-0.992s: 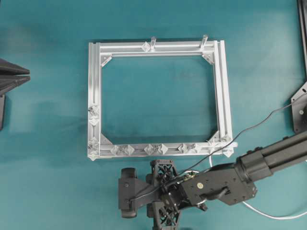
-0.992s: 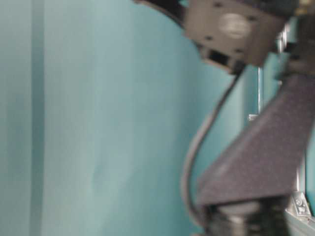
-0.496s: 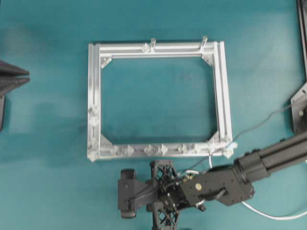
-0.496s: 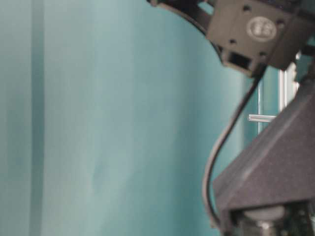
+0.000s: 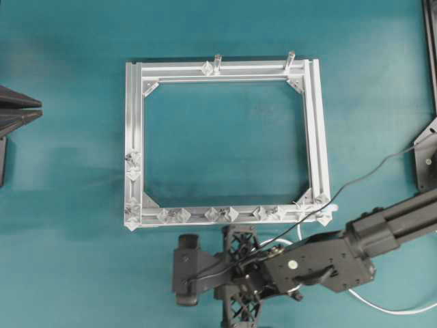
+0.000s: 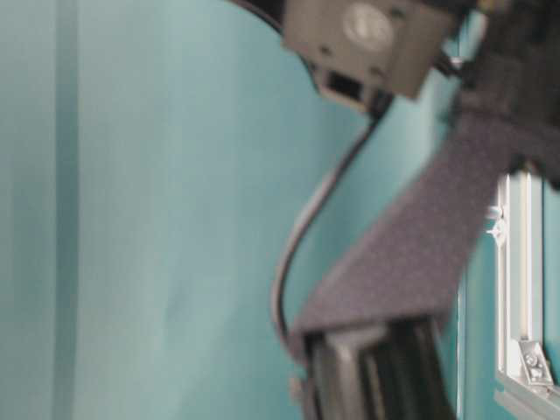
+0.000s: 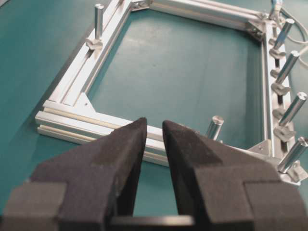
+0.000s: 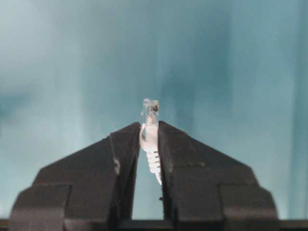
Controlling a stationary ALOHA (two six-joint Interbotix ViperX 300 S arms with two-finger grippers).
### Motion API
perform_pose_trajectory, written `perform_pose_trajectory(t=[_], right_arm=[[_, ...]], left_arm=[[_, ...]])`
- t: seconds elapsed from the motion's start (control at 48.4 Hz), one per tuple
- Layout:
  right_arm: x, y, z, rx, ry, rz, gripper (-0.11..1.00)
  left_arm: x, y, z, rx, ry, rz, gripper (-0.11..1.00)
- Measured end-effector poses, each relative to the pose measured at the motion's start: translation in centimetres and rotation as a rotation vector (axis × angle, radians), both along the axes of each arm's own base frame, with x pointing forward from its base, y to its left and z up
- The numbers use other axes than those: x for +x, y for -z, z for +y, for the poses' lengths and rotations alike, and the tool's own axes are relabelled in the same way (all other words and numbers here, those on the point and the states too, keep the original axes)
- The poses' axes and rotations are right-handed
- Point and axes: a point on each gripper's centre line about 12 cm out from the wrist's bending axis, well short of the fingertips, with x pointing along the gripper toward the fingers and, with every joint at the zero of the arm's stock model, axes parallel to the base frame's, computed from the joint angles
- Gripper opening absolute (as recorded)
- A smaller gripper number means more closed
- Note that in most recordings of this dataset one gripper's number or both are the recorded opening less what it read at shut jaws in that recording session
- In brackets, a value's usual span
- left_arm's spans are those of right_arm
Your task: Move the cable alternately left and right between 8 closely spaced pins so it hooks onto each one.
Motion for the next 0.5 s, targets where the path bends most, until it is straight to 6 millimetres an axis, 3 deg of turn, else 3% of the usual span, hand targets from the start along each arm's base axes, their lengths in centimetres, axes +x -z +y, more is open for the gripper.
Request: perform_pose_trajectory(t=[0.331,0.496], right_arm=[[-2.2,-1.3,-4.2,-0.009,0.220,0.013,0.13],[-3.9,-1.9,-5.0,0.018,0.339,0.043,0.13]], left_arm=[[0.0,0.0,0.0,0.000,0.000,-0.001,0.27],[0.0,0.0,0.0,0.000,0.000,0.000,0.27]])
